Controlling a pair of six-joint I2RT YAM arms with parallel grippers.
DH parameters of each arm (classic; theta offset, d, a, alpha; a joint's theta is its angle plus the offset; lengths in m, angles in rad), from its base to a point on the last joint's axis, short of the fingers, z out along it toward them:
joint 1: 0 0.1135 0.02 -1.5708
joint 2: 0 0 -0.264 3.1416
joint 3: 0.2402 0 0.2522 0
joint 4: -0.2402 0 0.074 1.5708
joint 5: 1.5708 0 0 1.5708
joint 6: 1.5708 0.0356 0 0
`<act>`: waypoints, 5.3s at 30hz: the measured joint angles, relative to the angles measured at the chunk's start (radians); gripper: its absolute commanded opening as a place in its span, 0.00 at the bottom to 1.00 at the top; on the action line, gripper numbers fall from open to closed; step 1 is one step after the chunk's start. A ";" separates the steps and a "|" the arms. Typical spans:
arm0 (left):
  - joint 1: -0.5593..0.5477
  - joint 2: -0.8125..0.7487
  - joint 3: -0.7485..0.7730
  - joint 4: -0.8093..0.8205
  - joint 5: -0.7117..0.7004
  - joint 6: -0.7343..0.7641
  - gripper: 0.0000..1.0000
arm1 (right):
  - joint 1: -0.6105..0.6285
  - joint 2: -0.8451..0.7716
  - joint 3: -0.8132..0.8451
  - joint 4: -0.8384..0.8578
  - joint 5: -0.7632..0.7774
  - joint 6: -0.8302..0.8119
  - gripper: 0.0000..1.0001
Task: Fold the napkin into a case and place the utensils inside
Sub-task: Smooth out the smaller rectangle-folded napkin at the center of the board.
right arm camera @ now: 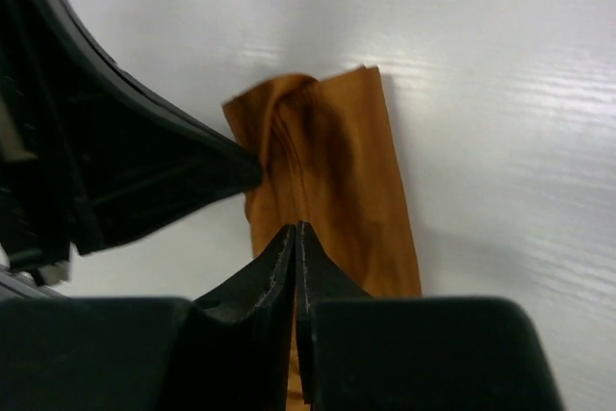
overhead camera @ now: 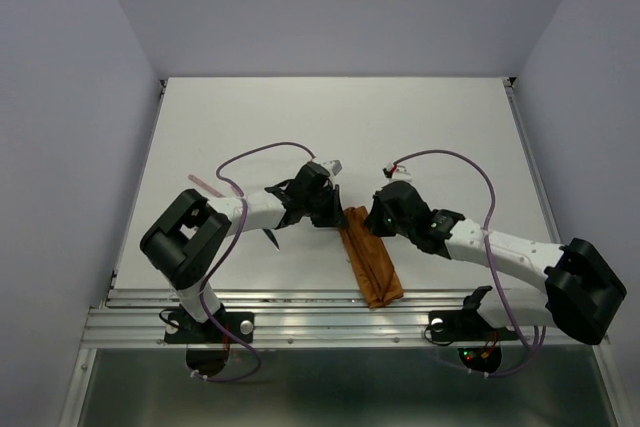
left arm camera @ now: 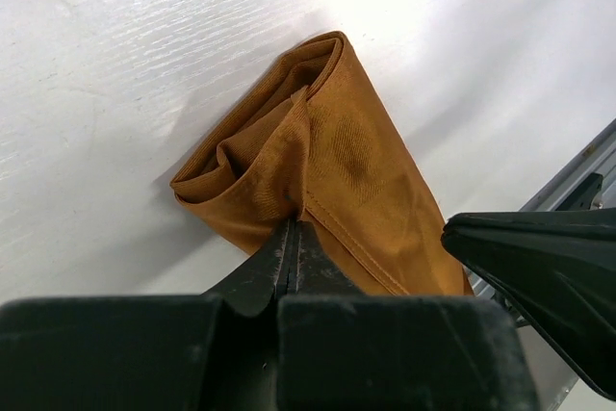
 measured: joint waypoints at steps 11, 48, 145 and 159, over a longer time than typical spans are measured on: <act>0.000 0.000 0.002 0.004 0.011 0.000 0.00 | 0.083 -0.036 -0.002 -0.180 0.026 -0.039 0.27; 0.000 0.013 0.015 0.001 0.029 0.000 0.00 | 0.272 0.205 0.091 -0.256 0.190 -0.078 0.01; 0.131 -0.039 0.094 -0.146 -0.098 -0.002 0.70 | 0.160 0.155 0.195 -0.007 0.086 -0.137 0.43; 0.131 -0.365 -0.100 -0.240 -0.110 -0.024 0.00 | 0.156 -0.019 -0.027 -0.070 -0.021 0.039 0.10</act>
